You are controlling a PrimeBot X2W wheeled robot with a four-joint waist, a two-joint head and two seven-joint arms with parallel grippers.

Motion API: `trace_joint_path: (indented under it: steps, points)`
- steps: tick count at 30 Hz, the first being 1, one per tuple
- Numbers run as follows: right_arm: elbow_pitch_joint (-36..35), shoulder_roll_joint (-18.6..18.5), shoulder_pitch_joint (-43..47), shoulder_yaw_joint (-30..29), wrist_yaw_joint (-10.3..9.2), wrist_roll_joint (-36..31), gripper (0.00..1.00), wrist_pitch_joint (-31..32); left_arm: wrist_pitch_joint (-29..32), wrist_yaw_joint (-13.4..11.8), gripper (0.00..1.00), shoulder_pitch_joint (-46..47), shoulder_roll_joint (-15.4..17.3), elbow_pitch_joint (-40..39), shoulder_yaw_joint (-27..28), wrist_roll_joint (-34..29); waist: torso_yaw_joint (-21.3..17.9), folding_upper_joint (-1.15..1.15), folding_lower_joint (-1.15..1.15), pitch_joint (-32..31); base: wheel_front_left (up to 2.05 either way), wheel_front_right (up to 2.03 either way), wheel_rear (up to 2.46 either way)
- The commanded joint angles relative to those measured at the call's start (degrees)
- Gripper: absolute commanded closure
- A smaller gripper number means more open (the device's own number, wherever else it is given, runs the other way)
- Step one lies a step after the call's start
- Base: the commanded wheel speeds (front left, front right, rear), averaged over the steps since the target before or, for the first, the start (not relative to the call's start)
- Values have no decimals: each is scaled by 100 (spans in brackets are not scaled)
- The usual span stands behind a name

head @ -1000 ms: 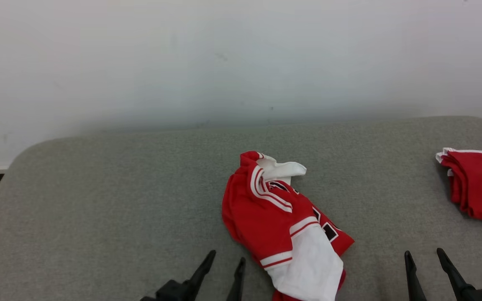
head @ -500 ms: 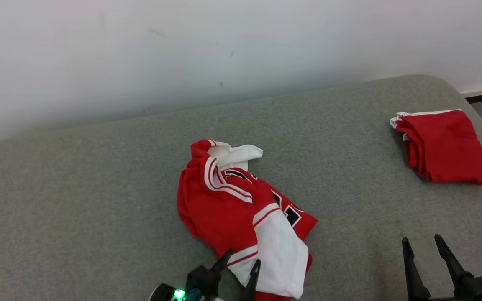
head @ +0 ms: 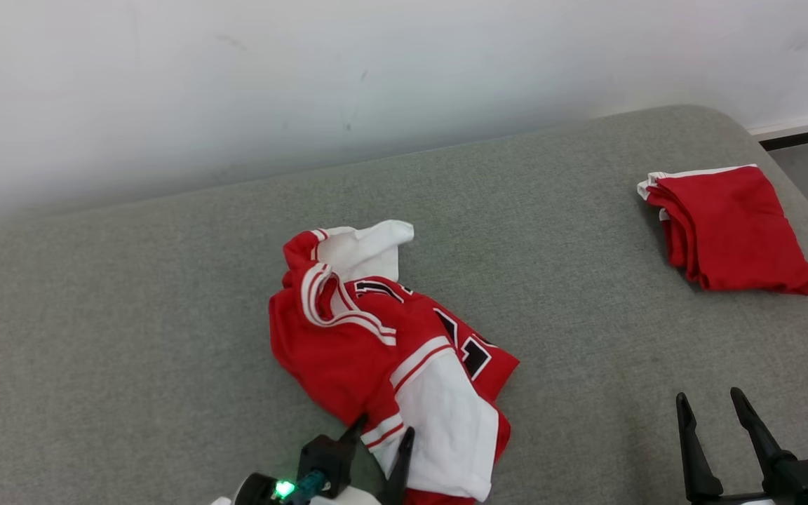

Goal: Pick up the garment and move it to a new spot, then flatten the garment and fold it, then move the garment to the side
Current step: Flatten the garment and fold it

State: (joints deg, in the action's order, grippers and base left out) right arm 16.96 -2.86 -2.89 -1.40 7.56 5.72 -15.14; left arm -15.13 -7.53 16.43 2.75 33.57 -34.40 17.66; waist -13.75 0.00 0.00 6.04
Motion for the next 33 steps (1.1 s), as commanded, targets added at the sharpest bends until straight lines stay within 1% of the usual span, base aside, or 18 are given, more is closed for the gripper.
trace_joint_path:
  steps: [1, 2, 3, 4, 5, 9, 13, 17, 20, 23, 28, 30, 33]
  points:
    - [-9, -14, -51, -17, -15, 22, 0, 2, -1, 32, 10, 41, 28, 84, 32, -36, 16, 0, 0, 13, 0, 0, 0]
    - [-8, -14, -49, -18, -15, 23, 0, 2, -1, 40, 43, 42, 28, 147, 47, -11, 23, 0, 0, 18, 0, 0, 0]
    - [-7, -14, -52, -15, -15, 25, 0, 2, -1, 62, 58, 61, 27, 193, 70, -2, 30, 0, 0, 23, 0, 0, 0]
    - [-7, -14, -55, -16, -15, 29, 0, 2, -1, 82, 69, 73, 26, 221, 102, 35, 37, 0, 0, 25, 0, 0, 0]
    - [-8, -14, -54, -21, -15, 33, 0, 2, -1, 94, 100, 78, 27, 222, 141, 71, 49, 0, 0, 23, 0, 0, 0]
    - [-13, -13, 4, -69, -15, 18, 0, 2, -2, 95, 100, -8, 29, -54, 408, 289, 116, 0, 0, -19, 0, 0, 0]
    - [6, -13, 80, -131, -15, -4, 0, 2, -2, 97, 100, -227, 37, -496, 836, 411, 231, 0, 0, -102, 0, 0, 0]
    - [37, -14, 150, -135, -15, -9, 0, 2, -2, 203, 100, -444, 119, -947, 1313, 650, 368, 0, 0, -228, 0, 0, 0]
    - [40, -12, 194, -141, -15, -17, 0, 2, 12, 320, 100, -468, 299, -1236, 1556, 795, 495, 0, 0, -326, 0, 0, 0]
    - [45, -13, 239, -131, -15, -38, 0, 2, 285, 458, 100, -350, 571, -1596, 1750, 1022, 616, 0, 0, -424, 0, 0, 0]
    - [65, -14, 305, -130, -15, -16, 0, 3, 1209, 673, 100, -193, 1090, -2430, 2025, 1474, 797, 0, 0, -555, 0, 0, 0]
    - [76, -13, 311, -110, -15, 8, 0, 2, 1606, 718, 100, -84, 1345, -2795, 2157, 1600, 859, 0, 0, -584, 0, 0, 0]
    - [90, -14, 327, -96, -15, 36, 0, 2, 2145, 695, 100, 96, 1778, -3275, 2339, 1718, 941, 0, 0, -614, 0, 0, 0]
